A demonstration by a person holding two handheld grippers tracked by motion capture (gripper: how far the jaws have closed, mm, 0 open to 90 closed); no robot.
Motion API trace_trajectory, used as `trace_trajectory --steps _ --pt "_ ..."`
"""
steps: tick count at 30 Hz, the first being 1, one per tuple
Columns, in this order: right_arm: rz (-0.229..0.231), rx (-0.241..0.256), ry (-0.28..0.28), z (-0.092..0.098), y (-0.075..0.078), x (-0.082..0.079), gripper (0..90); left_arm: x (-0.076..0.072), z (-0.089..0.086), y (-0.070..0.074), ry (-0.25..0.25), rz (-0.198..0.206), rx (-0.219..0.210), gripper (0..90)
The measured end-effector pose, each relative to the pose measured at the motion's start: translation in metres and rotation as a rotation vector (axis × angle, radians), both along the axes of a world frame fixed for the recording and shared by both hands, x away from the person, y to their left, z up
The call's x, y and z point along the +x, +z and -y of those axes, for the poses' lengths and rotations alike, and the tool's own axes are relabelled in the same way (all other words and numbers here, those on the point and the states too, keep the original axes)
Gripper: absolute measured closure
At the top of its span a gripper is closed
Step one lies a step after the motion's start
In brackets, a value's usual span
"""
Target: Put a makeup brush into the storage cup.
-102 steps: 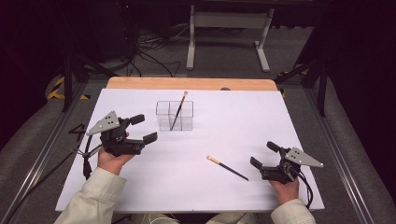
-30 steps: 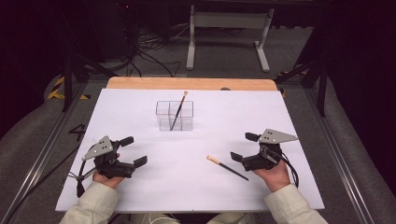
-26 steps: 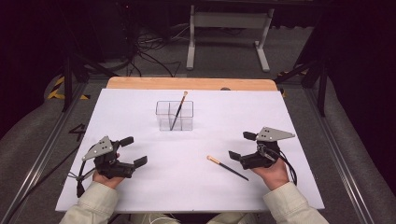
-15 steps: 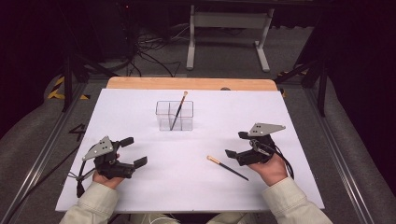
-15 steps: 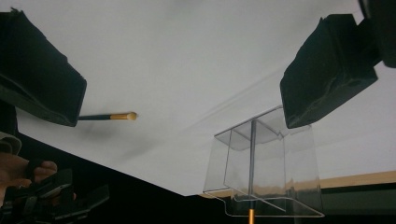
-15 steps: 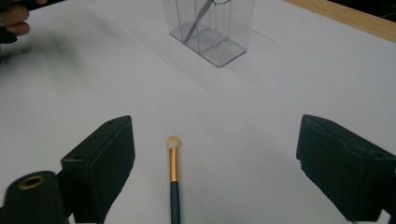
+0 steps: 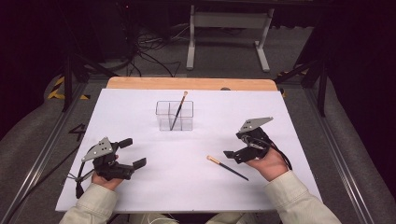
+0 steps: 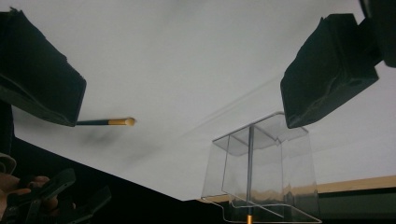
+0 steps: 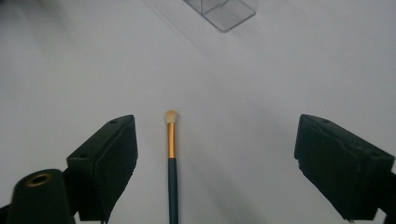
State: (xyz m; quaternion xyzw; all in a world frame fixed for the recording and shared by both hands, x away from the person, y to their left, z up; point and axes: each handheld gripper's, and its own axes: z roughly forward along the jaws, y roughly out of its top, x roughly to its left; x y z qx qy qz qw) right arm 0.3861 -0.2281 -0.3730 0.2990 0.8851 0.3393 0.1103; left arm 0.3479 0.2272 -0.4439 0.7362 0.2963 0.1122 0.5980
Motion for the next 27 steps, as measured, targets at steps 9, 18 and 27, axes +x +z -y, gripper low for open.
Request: trace_trajectory --steps 9,18,27 --pt "-0.049 -0.089 0.018 -0.008 0.002 0.003 13.8 0.000 0.001 0.000 -0.002 -0.006 0.004 0.9" --pt "-0.111 -0.177 0.042 -0.016 0.002 0.005 16.3 0.001 0.002 -0.001 -0.003 -0.007 0.009 0.9" --pt "-0.152 -0.239 0.056 -0.019 0.000 0.006 19.2 0.002 0.003 -0.002 -0.003 -0.014 0.014 0.9"
